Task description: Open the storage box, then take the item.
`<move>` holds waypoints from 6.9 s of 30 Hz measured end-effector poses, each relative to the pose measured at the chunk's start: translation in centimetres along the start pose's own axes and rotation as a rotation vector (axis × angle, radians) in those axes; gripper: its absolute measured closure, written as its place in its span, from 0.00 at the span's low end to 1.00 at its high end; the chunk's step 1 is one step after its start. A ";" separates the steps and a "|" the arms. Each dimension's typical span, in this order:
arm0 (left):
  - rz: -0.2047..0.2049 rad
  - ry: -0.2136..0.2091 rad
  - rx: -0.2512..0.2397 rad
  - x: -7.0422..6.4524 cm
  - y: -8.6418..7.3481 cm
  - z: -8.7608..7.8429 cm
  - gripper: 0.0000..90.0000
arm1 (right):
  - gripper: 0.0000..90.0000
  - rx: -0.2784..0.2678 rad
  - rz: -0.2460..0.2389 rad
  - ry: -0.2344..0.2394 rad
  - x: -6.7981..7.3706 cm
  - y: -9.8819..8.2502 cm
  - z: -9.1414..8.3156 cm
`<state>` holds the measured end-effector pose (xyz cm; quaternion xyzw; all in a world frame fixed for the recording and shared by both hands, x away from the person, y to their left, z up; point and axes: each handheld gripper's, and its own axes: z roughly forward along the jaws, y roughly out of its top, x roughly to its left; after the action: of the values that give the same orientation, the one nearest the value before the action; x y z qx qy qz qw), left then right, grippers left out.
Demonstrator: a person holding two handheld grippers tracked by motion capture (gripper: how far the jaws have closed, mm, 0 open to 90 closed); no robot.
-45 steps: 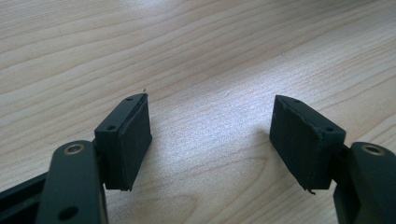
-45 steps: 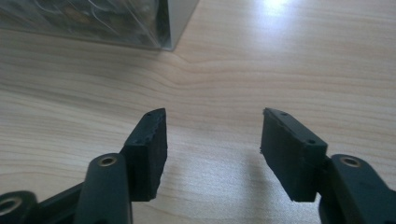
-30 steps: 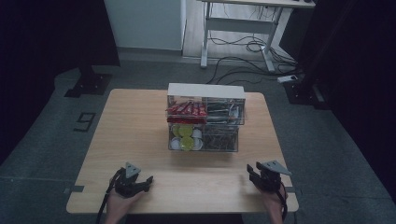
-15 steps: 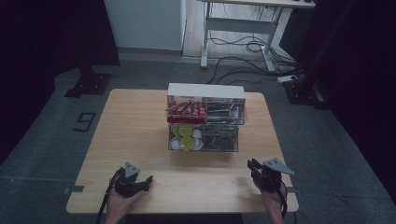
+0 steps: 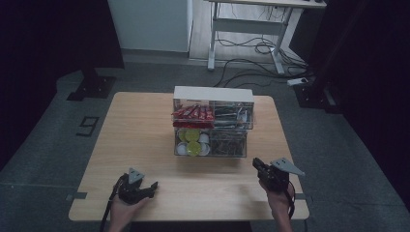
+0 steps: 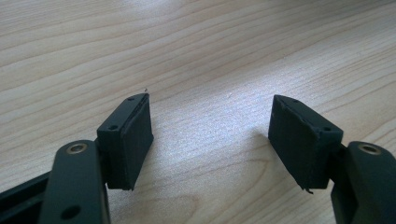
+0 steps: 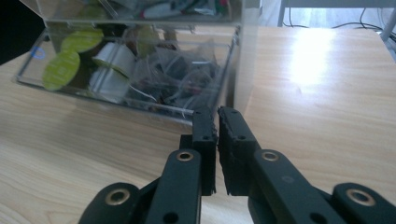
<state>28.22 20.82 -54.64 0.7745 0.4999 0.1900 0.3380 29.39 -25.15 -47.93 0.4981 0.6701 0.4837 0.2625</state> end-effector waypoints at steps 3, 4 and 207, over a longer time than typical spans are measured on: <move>-0.003 -0.003 -0.001 0.0 0.0 0.0 0.34 | 0.97 -0.011 -0.003 0.011 0.4 0.5 0.2; -0.003 -0.003 -0.001 0.0 0.0 0.0 0.34 | 0.97 -0.014 -0.003 0.018 0.6 0.7 0.2; -0.043 -0.009 -0.048 -1.0 2.1 -0.4 0.37 | 0.99 -0.088 0.039 0.145 2.0 7.0 4.0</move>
<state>28.89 19.49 -52.79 0.7560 0.5104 0.1911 0.3626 34.85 -21.52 -42.87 0.4625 0.6559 0.5524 0.2254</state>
